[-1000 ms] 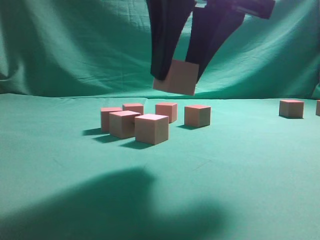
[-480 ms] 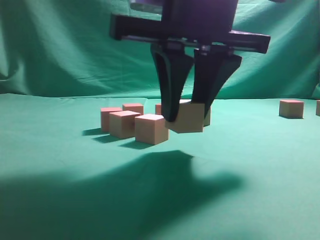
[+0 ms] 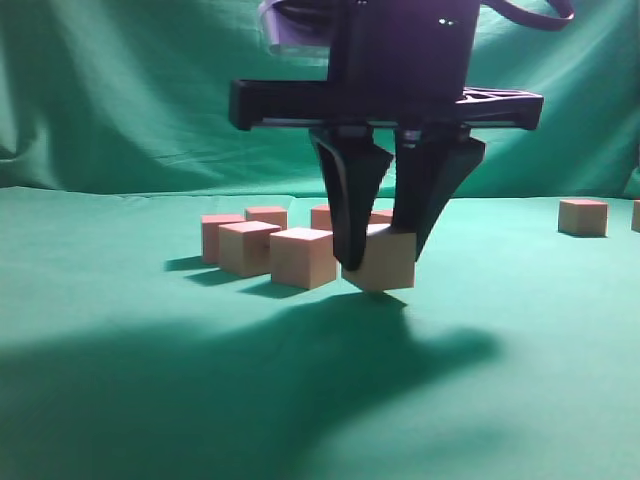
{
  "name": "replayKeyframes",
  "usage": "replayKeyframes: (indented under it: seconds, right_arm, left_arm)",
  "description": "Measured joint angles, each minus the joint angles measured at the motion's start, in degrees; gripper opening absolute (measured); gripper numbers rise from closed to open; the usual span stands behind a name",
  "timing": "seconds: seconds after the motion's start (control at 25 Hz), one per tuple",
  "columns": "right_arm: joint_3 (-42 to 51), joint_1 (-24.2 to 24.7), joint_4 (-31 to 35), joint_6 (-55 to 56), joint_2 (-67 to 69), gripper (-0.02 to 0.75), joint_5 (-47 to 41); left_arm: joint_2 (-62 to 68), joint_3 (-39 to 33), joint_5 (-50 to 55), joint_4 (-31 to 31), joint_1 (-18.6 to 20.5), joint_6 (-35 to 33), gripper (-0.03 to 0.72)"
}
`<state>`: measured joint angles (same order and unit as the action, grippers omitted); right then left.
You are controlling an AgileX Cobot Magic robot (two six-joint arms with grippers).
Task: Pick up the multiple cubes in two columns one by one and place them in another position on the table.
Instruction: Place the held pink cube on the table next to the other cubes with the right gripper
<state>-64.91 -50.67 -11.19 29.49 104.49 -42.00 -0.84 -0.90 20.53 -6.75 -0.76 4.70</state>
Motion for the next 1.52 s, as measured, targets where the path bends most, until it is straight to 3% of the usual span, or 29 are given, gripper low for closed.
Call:
replayKeyframes:
  seconds: [0.8, 0.92, 1.08, 1.44, 1.52]
  right_arm:
    - [0.00, 0.00, 0.63, 1.26, 1.11, 0.269, 1.06]
    - [0.00, 0.00, 0.63, 1.01, 1.11, 0.441, 1.15]
    - [-3.37, 0.00, 0.63, -0.28, 1.11, 0.585, -4.64]
    - [-21.22, 0.00, -1.29, -13.80, 1.11, 0.595, -26.87]
    - [-23.71, 0.00, -4.33, -14.88, 0.83, 0.538, -27.28]
  left_arm:
    - [0.00, 0.00, 0.00, 0.00, 0.00, 0.00, 0.000]
    - [0.00, 0.00, 0.00, 0.00, 0.00, 0.00, 0.000]
    - [0.00, 0.00, 0.00, 0.00, 0.00, 0.00, 0.000]
    - [0.00, 0.00, 0.00, 0.00, 0.00, 0.00, 0.000]
    - [0.00, 0.00, 0.00, 0.00, 0.00, 0.00, 0.000]
